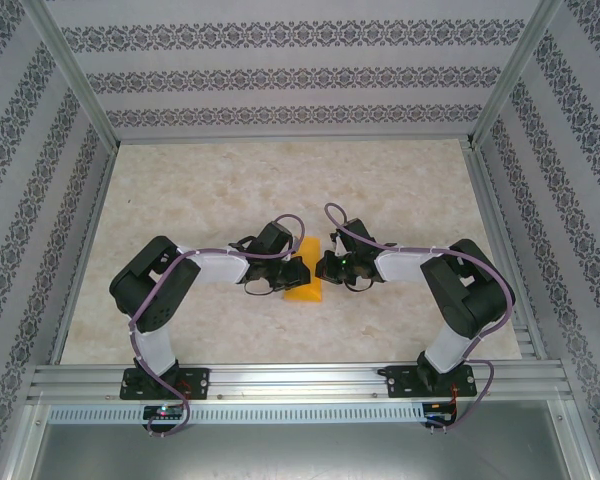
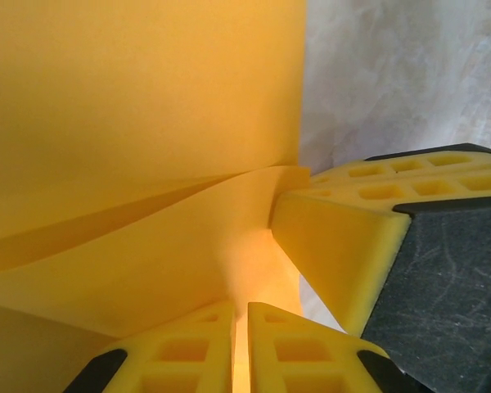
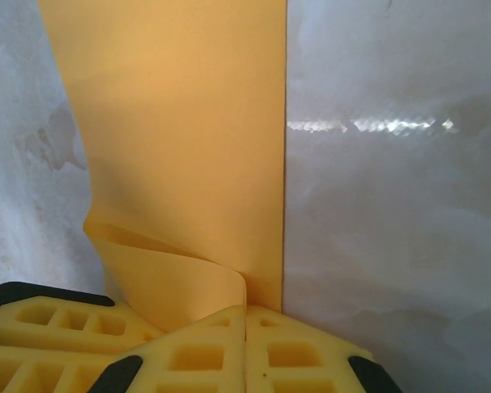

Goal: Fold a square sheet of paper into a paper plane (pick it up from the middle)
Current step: Fold the triangle a second time at the center of the table.

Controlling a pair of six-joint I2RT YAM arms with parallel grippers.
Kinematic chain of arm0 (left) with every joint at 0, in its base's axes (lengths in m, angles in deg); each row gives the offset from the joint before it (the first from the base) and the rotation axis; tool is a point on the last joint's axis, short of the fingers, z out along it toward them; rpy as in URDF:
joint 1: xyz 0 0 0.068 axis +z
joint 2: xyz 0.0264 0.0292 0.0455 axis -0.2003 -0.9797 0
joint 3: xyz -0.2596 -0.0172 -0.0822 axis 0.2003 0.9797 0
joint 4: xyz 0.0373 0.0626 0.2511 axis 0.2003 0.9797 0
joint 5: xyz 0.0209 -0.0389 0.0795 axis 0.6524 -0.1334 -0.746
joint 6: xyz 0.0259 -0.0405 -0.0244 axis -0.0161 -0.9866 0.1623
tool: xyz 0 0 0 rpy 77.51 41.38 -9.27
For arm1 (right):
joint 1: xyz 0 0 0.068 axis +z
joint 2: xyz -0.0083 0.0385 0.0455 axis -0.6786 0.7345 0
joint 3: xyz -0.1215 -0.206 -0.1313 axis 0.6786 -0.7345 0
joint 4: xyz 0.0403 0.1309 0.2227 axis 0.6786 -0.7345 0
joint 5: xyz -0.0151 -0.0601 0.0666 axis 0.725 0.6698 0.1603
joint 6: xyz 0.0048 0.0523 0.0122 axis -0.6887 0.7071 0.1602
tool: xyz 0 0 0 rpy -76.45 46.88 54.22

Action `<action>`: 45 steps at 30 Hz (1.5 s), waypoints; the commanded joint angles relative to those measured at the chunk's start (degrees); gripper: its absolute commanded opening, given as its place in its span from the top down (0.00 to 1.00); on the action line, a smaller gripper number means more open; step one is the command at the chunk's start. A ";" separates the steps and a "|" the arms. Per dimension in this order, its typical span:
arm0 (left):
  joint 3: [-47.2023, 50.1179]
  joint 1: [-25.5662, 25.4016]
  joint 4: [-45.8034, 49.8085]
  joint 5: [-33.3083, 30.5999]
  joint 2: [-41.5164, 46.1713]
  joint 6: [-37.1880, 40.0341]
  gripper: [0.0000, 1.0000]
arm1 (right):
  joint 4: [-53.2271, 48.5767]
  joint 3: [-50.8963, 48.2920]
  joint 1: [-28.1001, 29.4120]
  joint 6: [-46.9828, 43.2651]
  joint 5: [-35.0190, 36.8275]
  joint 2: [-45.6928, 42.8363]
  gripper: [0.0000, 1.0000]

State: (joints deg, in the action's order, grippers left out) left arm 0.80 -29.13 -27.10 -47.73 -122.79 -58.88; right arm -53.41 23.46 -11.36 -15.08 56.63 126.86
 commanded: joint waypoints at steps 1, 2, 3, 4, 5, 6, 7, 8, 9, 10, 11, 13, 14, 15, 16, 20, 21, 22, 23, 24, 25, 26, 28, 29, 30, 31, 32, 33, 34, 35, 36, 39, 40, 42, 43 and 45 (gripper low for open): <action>-1.19 -0.71 1.42 -0.19 -0.46 1.52 0.86 | -0.54 -0.56 0.26 0.27 1.51 -0.51 0.93; -1.17 -0.71 1.43 -0.09 -0.32 1.56 0.86 | -0.53 -0.66 0.26 0.32 1.40 -0.92 0.93; -1.22 -0.72 1.30 0.03 -0.15 1.65 0.86 | -0.59 -0.78 0.26 0.32 1.28 -1.35 0.93; -1.18 -0.71 1.09 0.13 0.18 1.65 0.86 | -0.70 -0.84 0.23 0.41 1.14 -1.81 0.93; -1.16 -0.75 0.95 0.22 0.60 1.76 0.86 | -0.84 -0.83 0.35 0.41 0.98 -2.13 0.93; -1.08 -0.71 0.68 0.23 1.13 1.73 0.86 | -0.89 -0.82 0.33 0.49 0.83 -2.45 0.93; -0.87 -0.73 0.14 0.38 1.74 1.65 0.86 | -1.01 -0.91 0.44 0.58 0.78 -2.70 0.93; -0.62 -0.72 -0.34 0.42 2.31 1.60 0.86 | -0.99 -1.05 0.47 0.74 0.75 -2.85 0.93; -0.47 -0.77 -0.59 0.40 2.79 1.57 0.86 | -0.98 -1.17 0.60 0.89 0.81 -2.99 0.93; -0.40 -0.71 -0.69 0.32 3.12 1.65 0.86 | -0.91 -1.34 0.70 1.02 0.73 -2.99 0.93; -0.30 -0.71 -0.68 0.23 3.32 1.80 0.86 | -0.82 -1.44 0.86 1.11 0.66 -2.99 0.93; -0.28 -0.72 -0.52 -0.03 3.12 1.87 0.86 | -0.57 -1.61 1.06 1.28 0.83 -2.69 0.93; -0.32 -0.75 -0.35 -0.07 2.79 1.90 0.86 | -0.57 -1.63 1.09 1.29 0.91 -2.52 0.93; -0.46 -0.73 -0.27 -0.10 2.35 1.83 0.86 | -0.47 -1.53 1.07 1.27 1.00 -2.32 0.93; -0.57 -0.71 -0.37 -0.04 1.94 1.82 0.86 | -0.34 -1.44 1.14 1.20 1.05 -2.01 0.93; -0.72 -0.73 -0.26 0.04 0.88 1.56 0.86 | -0.35 -0.92 1.13 1.12 1.25 -1.15 0.93; -0.81 -0.71 -0.12 -0.11 0.78 1.63 0.86 | -0.36 -0.79 1.14 1.05 1.27 -0.93 0.93; -0.83 -0.72 -0.03 -0.13 0.61 1.66 0.86 | -0.31 -0.58 1.14 0.89 1.29 -0.70 0.93; -0.81 -0.71 0.01 -0.08 0.52 1.73 0.86 | -0.41 -0.30 1.13 0.77 1.27 -0.41 0.93; -0.83 -0.71 0.04 -0.11 0.47 1.73 0.86 | -0.72 -0.01 1.13 0.63 1.43 -0.21 0.93; -0.92 -0.72 0.05 -0.11 0.46 1.74 0.86 | -0.84 0.23 1.14 0.45 1.41 0.05 0.93; -0.92 -0.71 0.26 -0.27 0.35 1.74 0.87 | -0.90 0.40 1.14 0.41 1.40 0.26 0.93; -0.97 -0.71 0.67 -0.55 0.25 1.87 0.87 | -1.03 0.58 1.14 0.39 1.44 0.44 0.93; -0.99 -0.73 0.97 -0.73 0.16 1.91 0.87 | -0.97 0.52 1.14 0.41 1.50 0.51 0.93; -1.03 -0.71 1.31 -0.93 0.06 1.96 0.87 | -0.95 0.50 1.14 0.41 1.45 0.53 0.93; -1.08 -0.71 1.65 -1.22 -0.16 2.00 0.87 | -0.95 0.42 1.14 0.40 1.51 0.59 0.93; -1.14 -0.71 1.97 -1.42 -0.34 2.00 0.87 | -1.00 0.40 1.14 0.41 1.45 0.61 0.93; -1.23 -0.71 2.16 -1.44 -0.53 1.96 0.87 | -0.98 0.41 1.14 0.32 1.52 0.73 0.93; -1.25 -0.71 2.30 -1.53 -0.76 1.96 0.87 | -1.06 0.41 1.14 0.32 1.50 0.79 0.93; -1.38 -0.71 2.29 -1.52 -0.96 1.91 0.87 | -1.06 0.41 1.10 0.39 1.53 0.87 0.93; -1.40 -0.71 2.41 -1.54 -1.01 1.91 0.87 | -1.06 0.41 1.12 0.38 1.53 0.89 0.93; -1.76 -0.71 3.31 -1.77 -1.43 2.19 0.87 | -1.42 0.32 1.14 0.41 1.88 0.79 0.93; -1.84 -0.71 3.54 -1.80 -1.58 2.26 0.87 | -1.45 0.32 1.14 0.40 1.97 0.73 0.93; -1.94 -0.71 4.16 -2.05 -1.74 2.40 0.87 | -1.80 0.32 1.14 0.41 2.23 0.36 0.93; -2.10 -0.72 4.54 -2.28 -1.89 2.52 0.87 | -2.03 0.32 1.10 0.41 2.33 0.07 0.93; -2.09 -0.73 5.69 -2.73 -1.98 2.53 0.87 | -2.45 0.49 1.14 0.49 2.56 -0.40 0.93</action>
State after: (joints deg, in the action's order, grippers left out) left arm -0.20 -29.13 -24.52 -48.54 -123.58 -58.05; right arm -54.13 23.11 -10.85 -14.57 56.85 126.38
